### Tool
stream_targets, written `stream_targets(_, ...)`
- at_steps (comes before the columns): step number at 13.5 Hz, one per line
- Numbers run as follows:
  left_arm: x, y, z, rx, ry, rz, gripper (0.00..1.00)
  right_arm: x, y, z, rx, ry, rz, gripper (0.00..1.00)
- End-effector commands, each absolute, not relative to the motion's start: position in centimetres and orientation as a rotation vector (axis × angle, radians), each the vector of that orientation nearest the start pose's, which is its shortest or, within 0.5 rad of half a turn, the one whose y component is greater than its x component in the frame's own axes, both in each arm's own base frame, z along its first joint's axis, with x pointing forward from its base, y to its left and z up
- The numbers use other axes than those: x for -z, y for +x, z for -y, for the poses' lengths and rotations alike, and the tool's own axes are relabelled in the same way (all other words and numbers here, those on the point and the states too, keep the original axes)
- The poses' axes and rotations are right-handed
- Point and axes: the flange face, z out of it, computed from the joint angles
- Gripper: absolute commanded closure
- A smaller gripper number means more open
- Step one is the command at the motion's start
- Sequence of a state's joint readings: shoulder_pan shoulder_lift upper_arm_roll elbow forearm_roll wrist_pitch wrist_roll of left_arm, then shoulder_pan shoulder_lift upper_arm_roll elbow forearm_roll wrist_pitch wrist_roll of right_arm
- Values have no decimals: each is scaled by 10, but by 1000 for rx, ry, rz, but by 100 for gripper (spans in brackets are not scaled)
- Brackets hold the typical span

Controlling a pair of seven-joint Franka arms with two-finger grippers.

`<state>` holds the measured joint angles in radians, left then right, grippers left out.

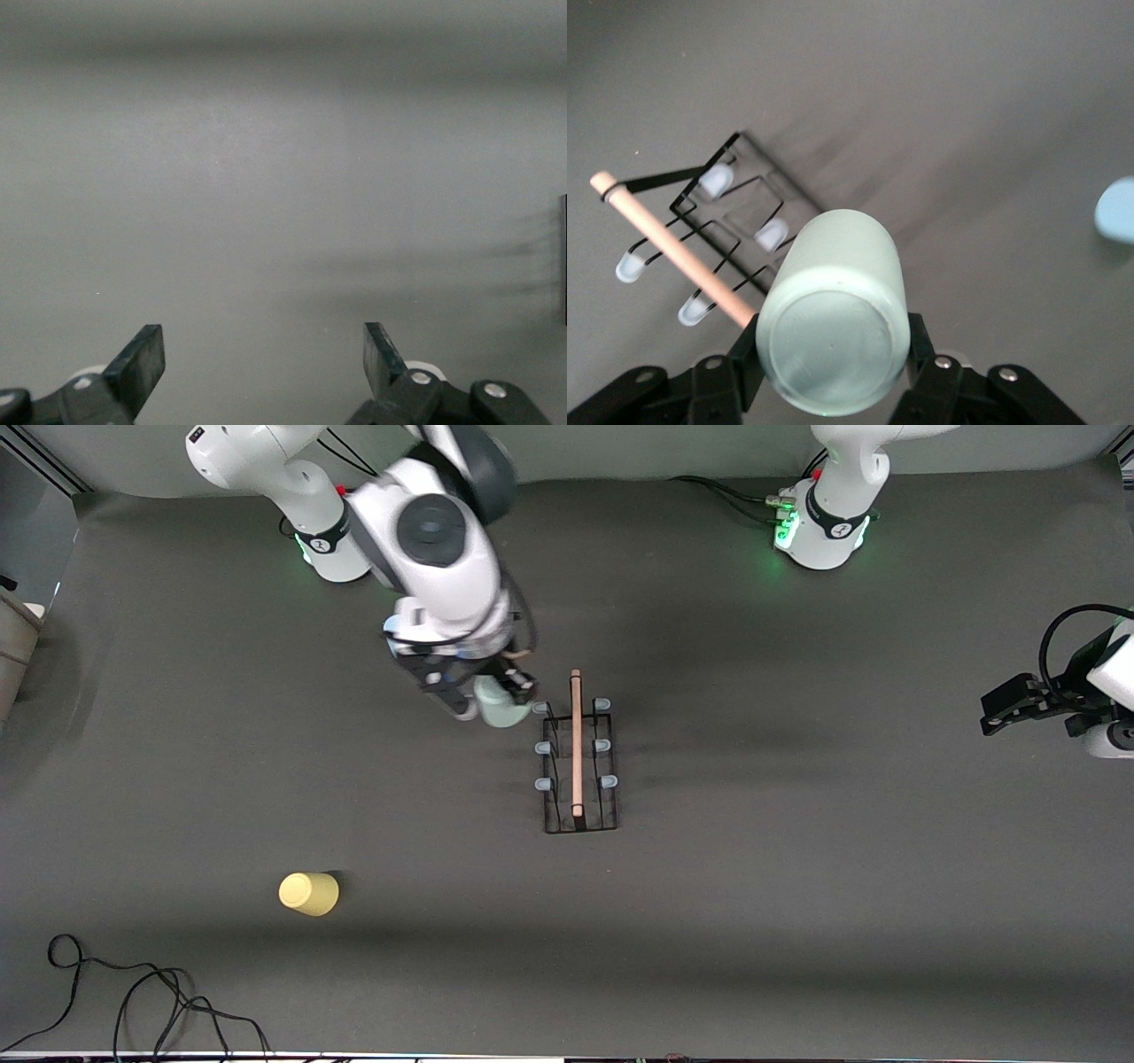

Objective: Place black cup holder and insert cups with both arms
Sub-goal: 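Carry the pale green cup with the right gripper over the rack, then lower the green cup into a rack slot and open the right gripper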

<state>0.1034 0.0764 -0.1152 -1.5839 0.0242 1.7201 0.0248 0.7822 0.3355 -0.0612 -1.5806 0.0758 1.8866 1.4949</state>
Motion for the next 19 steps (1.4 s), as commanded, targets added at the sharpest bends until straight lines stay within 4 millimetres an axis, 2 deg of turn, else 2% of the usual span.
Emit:
stream_targets(1, -594, 592, 6, 82, -3127, -86, 0, -436, 489, -464, -122, -2807, -1345, 69)
stream_targets(3, -590, 589, 10, 37, -3125, -105, 0, -414, 482, -476, -127, -2832, -1330, 69)
stream_targets(6, -590, 589, 11, 37, -3123, -108, 0, -380, 470, -476, -116, -2839, -1337, 69)
stream_targets(12, -590, 588, 14, 35, -3123, -82, 0, -331, 460, -466, -81, -2819, -1337, 69)
stream_targets(14, -591, 588, 14, 37, -3123, -82, 0, -320, 458, -465, -65, -2802, -1332, 69)
stream_targets(15, -591, 588, 14, 35, -3123, -82, 0, -316, 458, -465, -68, -2806, -1336, 63)
stream_targets(16, -591, 588, 17, 37, -3123, -87, 0, -319, 461, -463, -65, -2800, -1343, 11)
stream_targets(17, -591, 588, 18, 39, -3122, -89, 0, -325, 466, -460, -61, -2790, -1350, 0)
stream_targets(18, -591, 588, 18, 37, -3122, -89, 0, -339, 470, -461, -56, -2782, -1342, 0)
stream_targets(19, -591, 588, 18, 37, -3122, -89, 0, -365, 479, -456, -66, -2791, -1360, 0)
